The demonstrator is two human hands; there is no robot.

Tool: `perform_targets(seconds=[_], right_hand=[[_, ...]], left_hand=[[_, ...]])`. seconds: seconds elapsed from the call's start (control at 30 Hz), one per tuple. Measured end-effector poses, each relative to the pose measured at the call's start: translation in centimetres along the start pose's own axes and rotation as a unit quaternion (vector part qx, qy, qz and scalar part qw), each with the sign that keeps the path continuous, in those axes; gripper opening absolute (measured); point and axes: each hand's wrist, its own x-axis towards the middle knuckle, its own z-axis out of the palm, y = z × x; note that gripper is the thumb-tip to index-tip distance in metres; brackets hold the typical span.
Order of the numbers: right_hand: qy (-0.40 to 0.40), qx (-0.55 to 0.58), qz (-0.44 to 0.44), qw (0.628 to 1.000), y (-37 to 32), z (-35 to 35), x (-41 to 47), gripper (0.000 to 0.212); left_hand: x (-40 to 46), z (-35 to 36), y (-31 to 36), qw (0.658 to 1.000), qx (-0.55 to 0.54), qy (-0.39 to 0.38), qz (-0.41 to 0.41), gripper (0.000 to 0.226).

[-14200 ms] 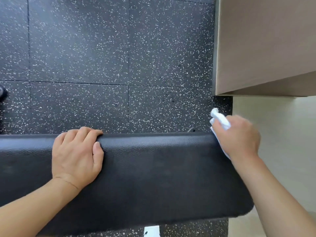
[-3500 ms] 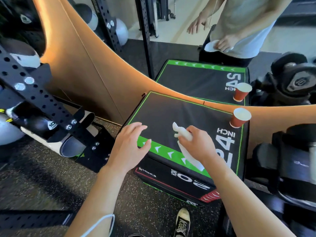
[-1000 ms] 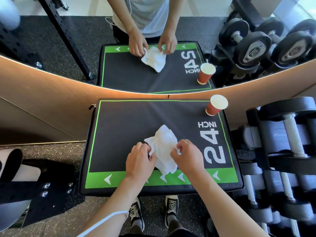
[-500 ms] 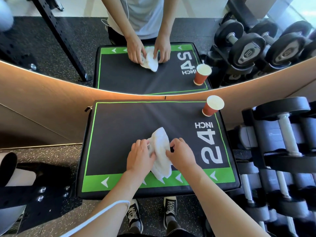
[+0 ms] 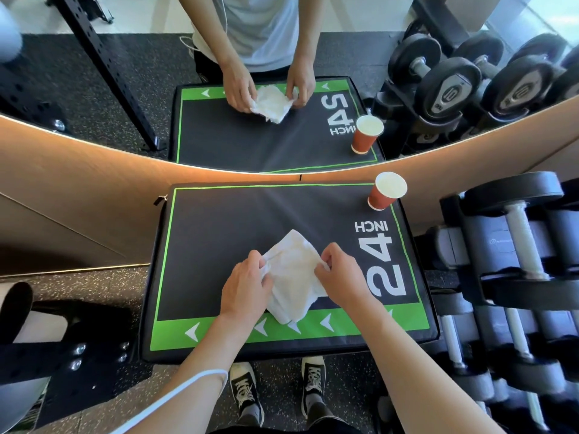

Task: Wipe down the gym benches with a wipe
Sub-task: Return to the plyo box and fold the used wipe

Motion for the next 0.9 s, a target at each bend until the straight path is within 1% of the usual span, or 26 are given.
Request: perform_targets(seconds=[0.1, 0.2, 0.27, 0.33, 0.43, 0.53, 0.6, 0.7, 0.77, 0.8, 0.83, 0.9], right_hand=[[0.001, -0.02, -0.025, 0.999, -0.5, -0.7, 1.3, 0.005], [0.01, -0.073, -0.075, 0.994, -1.5, -0.5, 3.5, 0.015], [-0.008, -0.116, -0.102, 0.988, -2.0, 0.2, 4.9, 0.022], [-0.028, -0.135, -0.118, 0.983, -2.4, 1.0, 5.9, 0.025], [-0.017, -0.113, -0.121, 0.986, -2.7, 1.4, 6.7, 0.017], [-0.003, -0.09, -0.119, 0.989, -2.4, 1.3, 6.2, 0.016], [0.017, -0.07, -0.117, 0.991, -1.6, 1.2, 5.1, 0.02], [0.043, -0.045, -0.095, 0.994, -0.7, 1.4, 2.9, 0.036], [0.061, -0.025, -0.068, 0.995, 0.0, 1.5, 1.4, 0.043], [0.073, -0.014, -0.064, 0.995, 0.3, 1.6, 0.7, 0.043], [0.084, -0.012, -0.07, 0.994, 0.6, 1.7, -0.1, 0.04], [0.099, -0.048, -0.119, 0.987, 1.2, 2.0, -1.6, 0.041]], left_hand=[[-0.6, -0.7, -0.1, 1.0, -0.019, 0.001, -0.02, 0.026], [-1.3, -1.2, -0.2, 0.999, -0.029, 0.001, -0.045, 0.027], [-2.0, -1.2, -0.5, 0.999, 0.001, -0.005, -0.053, 0.028], [-2.4, -1.3, -0.9, 0.996, 0.034, -0.016, -0.076, 0.028], [-2.2, -1.7, -1.4, 0.99, 0.069, -0.048, -0.116, 0.021], [-1.6, -2.2, -1.6, 0.985, 0.113, -0.072, -0.107, 0.018], [-1.3, -2.5, -1.4, 0.984, 0.137, -0.061, -0.093, 0.023], [-0.9, -2.6, -0.7, 0.986, 0.157, -0.017, -0.053, 0.022], [-0.3, -2.2, -0.2, 0.99, 0.137, -0.017, 0.01, 0.021], [0.1, -2.0, 0.1, 0.99, 0.129, -0.029, 0.052, 0.025], [0.6, -1.7, 0.4, 0.986, 0.13, -0.047, 0.096, 0.031], [1.5, -1.2, 0.8, 0.971, 0.143, -0.087, 0.173, 0.043]])
